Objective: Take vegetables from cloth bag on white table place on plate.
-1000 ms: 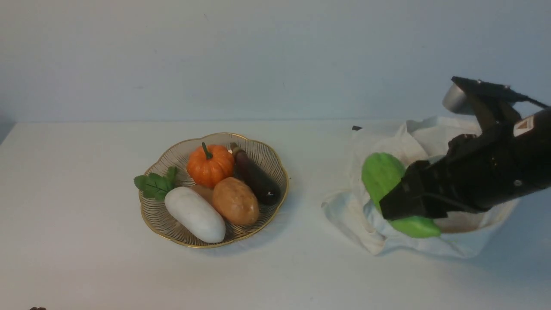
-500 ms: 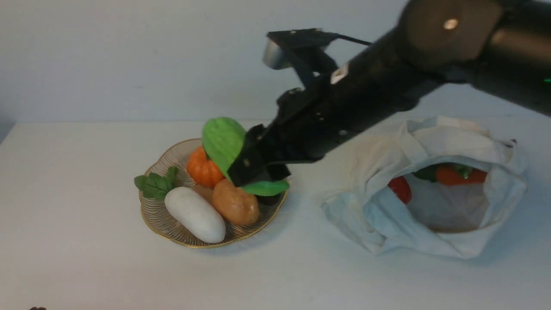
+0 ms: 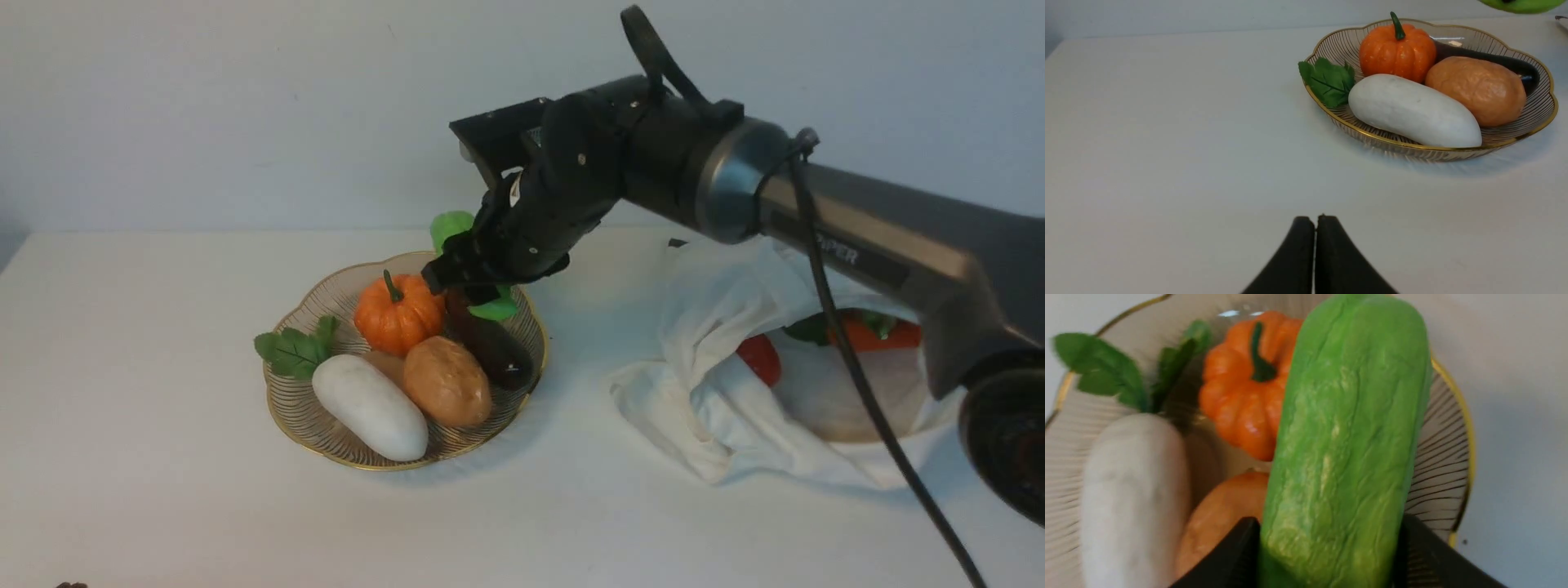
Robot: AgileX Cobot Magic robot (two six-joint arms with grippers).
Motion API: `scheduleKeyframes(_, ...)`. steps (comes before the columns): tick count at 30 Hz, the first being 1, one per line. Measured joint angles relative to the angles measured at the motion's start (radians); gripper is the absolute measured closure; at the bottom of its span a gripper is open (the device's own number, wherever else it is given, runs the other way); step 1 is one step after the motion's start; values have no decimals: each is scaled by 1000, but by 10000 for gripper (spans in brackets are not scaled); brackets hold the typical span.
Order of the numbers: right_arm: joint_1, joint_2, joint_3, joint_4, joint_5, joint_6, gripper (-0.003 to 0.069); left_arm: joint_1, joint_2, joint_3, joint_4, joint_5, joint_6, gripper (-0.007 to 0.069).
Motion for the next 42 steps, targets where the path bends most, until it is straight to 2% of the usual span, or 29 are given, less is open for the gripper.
scheduleKeyframes(6,-18,51,-18,1,-16,21,270,0,0,0,0,0,0,633)
scheduleKeyframes(10,-15,55,-19,18,-27,15,217,0,0,0,0,0,0,633)
scheduleKeyframes(12,-15,55,-19,18,-27,12,148,0,0,0,0,0,0,633)
scheduleKeyframes(17,-15,55,-19,17,-7,11,67,0,0,0,0,0,0,633)
scheduleKeyframes(21,-15,49,-56,-1,77,8,69,0,0,0,0,0,0,633)
scheduleKeyframes(25,-15,2,-127,-49,188,6,167,0,0,0,0,0,0,633)
scheduleKeyframes(26,-15,-55,-179,-87,272,5,299,0,0,0,0,0,0,633)
scheduleKeyframes(28,-15,-133,-209,-106,320,5,447,0,0,0,0,0,0,633)
scheduleKeyframes(29,-15,-133,-211,-106,324,5,447,0,0,0,0,0,0,633)
scheduleKeyframes(31,-15,-242,-227,-131,357,27,607,0,0,0,0,0,0,633)
scheduleKeyframes(35,-15,-413,-221,-192,374,74,663,0,0,0,0,0,0,633)
scheduleKeyframes(39,-14,-557,-175,-248,379,102,671,0,0,0,0,0,0,633)
scheduleKeyframes(42,-14,-738,-52,-286,383,126,673,0,0,0,0,0,0,633)
